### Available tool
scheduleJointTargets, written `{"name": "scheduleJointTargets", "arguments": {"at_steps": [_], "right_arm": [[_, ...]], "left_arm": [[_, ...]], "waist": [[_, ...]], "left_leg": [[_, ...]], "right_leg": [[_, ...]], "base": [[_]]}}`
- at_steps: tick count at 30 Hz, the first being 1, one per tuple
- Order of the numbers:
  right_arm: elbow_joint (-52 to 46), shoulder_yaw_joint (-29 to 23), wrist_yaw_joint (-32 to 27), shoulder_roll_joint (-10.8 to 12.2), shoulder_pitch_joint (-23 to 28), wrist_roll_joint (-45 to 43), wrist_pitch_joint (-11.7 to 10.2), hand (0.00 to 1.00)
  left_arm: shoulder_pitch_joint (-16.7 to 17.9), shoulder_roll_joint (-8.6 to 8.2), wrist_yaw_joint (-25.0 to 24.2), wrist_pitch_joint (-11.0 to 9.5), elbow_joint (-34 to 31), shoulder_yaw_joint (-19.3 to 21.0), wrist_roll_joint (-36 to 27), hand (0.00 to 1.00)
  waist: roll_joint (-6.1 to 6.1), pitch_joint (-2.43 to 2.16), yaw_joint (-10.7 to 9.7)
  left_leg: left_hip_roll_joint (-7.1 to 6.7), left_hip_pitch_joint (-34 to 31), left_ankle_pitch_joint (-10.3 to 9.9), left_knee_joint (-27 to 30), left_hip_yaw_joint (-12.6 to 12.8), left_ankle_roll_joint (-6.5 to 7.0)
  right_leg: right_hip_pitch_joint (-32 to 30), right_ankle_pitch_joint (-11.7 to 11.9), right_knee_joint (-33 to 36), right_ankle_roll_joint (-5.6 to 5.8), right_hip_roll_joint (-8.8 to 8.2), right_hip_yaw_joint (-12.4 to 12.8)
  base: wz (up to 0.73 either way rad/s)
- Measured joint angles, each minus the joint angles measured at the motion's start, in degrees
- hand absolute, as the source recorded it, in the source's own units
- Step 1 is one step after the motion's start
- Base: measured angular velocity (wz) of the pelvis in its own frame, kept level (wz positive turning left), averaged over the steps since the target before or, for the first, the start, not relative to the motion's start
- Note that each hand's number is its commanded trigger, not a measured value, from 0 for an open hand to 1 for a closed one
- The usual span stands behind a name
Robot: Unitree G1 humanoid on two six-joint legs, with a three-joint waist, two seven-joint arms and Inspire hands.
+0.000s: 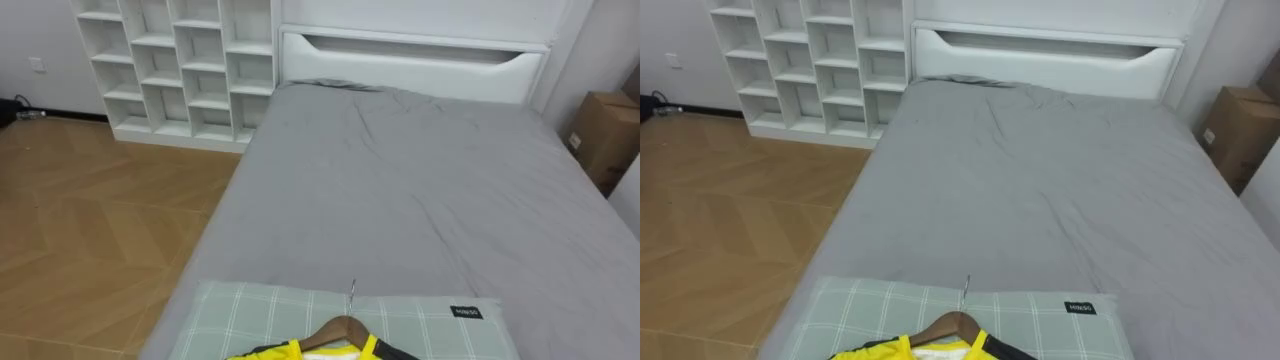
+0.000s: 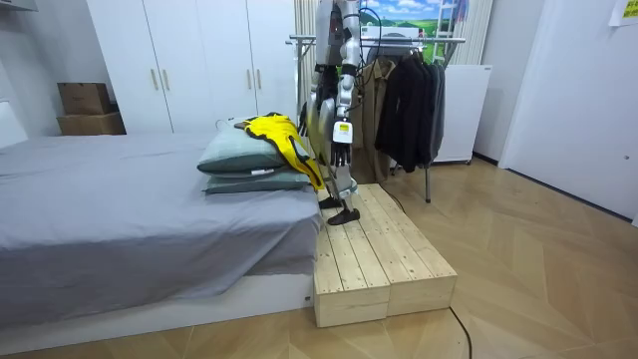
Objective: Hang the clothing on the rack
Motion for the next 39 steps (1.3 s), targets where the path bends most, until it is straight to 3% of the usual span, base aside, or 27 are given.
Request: {"name": "scheduleJointTargets", "arguments": {"at_steps": [19,29,34,39], "right_arm": [[0.69,0.73,0.06,-0.29,-0.44,-0.04,0.11,0.0],[1.09,0.69,-0.64,-0.27,-1.15,-0.83,0.1,0.0],[1.06,0.79,-1.42,-0.27,-1.28,-1.23,-0.1,0.0],[0.74,0.61,-1.72,-0.4,-1.16,-2.4,-0.1,0.0]], "left_arm": [[0.57,0.76,1.3,-0.88,-0.05,0.56,-1.69,0.0],[0.59,0.8,2.84,-1.01,-0.12,1.27,-4.11,0.0],[0.83,0.76,6.0,-2.59,-0.37,3.48,-4.02,0.0],[1.32,0.74,12.24,-3.71,-5.7,6.87,-3.76,0.0]], "waist": [[-0.33,0.32,0.66],[-0.58,0.31,1.44],[-0.03,0.17,1.66],[0.21,0.49,1.58]], "left_leg": [[0.0,-0.09,0.0,-0.09,-0.87,0.0],[-0.08,-0.09,0.0,0.08,-1.94,0.0],[-0.1,-0.04,0.0,0.06,-2.6,0.0],[-0.29,0.28,0.0,0.05,-3.84,-0.01]], "right_leg": [[0.21,0.0,-0.05,0.0,0.01,-0.58],[0.82,0.01,-0.09,0.02,-0.17,-2.43],[0.9,0.01,-0.1,0.02,-0.17,-2.57],[1.56,0.01,-0.11,0.02,-0.26,-3.2]], "base": [[0.02],[0.07],[0.02],[0.12]]}}
